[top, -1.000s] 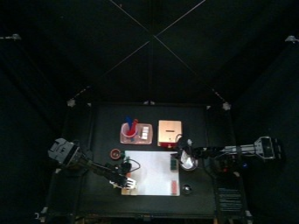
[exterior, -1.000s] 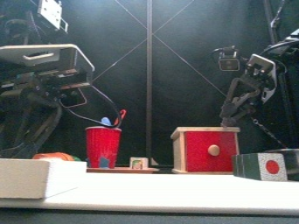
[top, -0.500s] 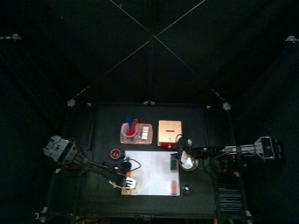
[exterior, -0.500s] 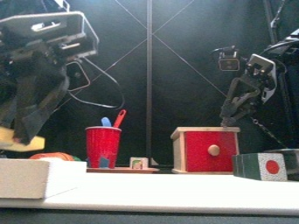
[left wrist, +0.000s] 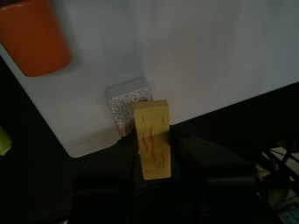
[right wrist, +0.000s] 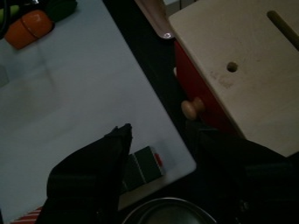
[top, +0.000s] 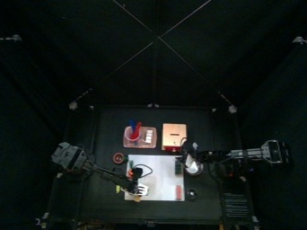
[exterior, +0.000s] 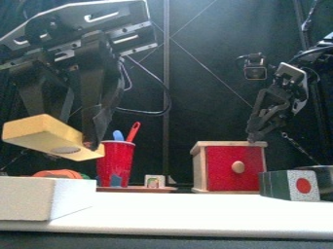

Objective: Put egg on rice

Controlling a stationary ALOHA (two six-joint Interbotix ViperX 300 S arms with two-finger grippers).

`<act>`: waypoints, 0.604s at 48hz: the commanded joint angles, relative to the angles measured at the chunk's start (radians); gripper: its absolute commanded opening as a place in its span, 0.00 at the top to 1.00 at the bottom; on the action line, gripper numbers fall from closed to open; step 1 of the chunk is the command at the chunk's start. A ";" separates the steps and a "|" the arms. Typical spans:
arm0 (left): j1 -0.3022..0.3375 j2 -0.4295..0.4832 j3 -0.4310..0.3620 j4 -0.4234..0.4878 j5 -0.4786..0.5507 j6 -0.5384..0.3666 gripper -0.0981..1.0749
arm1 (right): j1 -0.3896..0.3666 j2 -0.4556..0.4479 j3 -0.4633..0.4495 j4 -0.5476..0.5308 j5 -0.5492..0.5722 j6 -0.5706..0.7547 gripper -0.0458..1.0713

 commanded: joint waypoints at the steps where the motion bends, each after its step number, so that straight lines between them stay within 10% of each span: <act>1: 0.003 -0.006 -0.032 -0.008 0.017 -0.006 0.38 | 0.000 -0.014 -0.008 -0.002 0.002 0.000 0.18; 29: 0.009 0.025 -0.009 0.005 0.025 -0.054 0.37 | 0.023 -0.014 0.002 0.003 0.000 0.000 0.18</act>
